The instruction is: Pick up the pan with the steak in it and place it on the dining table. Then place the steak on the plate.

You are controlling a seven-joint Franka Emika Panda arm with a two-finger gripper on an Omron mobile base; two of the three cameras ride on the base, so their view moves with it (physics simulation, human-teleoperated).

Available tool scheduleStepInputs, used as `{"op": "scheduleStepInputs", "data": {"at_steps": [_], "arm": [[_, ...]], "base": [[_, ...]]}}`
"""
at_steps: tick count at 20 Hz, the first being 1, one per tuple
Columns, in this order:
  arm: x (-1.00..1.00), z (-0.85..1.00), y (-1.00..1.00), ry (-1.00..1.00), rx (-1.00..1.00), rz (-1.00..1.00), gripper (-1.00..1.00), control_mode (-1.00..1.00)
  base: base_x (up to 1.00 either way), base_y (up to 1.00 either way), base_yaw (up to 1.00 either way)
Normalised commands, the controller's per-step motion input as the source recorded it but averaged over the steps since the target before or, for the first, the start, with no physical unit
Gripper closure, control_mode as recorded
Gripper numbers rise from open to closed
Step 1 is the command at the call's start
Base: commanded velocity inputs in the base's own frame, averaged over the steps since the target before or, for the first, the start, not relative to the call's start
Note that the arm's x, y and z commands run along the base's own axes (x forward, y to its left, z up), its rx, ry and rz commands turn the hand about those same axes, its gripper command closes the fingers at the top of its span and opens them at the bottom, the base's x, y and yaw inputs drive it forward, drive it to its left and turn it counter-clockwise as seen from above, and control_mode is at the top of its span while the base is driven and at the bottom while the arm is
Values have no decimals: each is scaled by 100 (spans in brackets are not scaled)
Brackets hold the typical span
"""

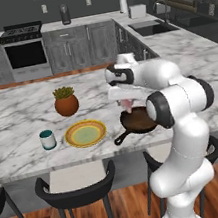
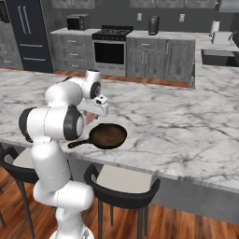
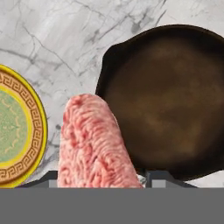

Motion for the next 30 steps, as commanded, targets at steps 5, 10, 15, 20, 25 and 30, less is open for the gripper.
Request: {"op": "scheduleStepInputs", "data": {"at_steps": [5, 10, 15, 20, 25, 30], "arm": [[-16, 10, 52, 0, 0, 5, 100, -100], [3, 0, 70, -2, 0, 1, 100, -100], [11, 0, 82, -2, -1, 0, 100, -100], [21, -4, 81, -2, -3, 0, 100, -100], [18, -9, 60, -5, -6, 0, 100, -100], [4, -4, 15, 1, -5, 0, 100, -100]], "base": [[0, 0, 0], [0, 0, 0], [0, 0, 0], [0, 0, 0], [0, 0, 0], [0, 0, 0]]}}
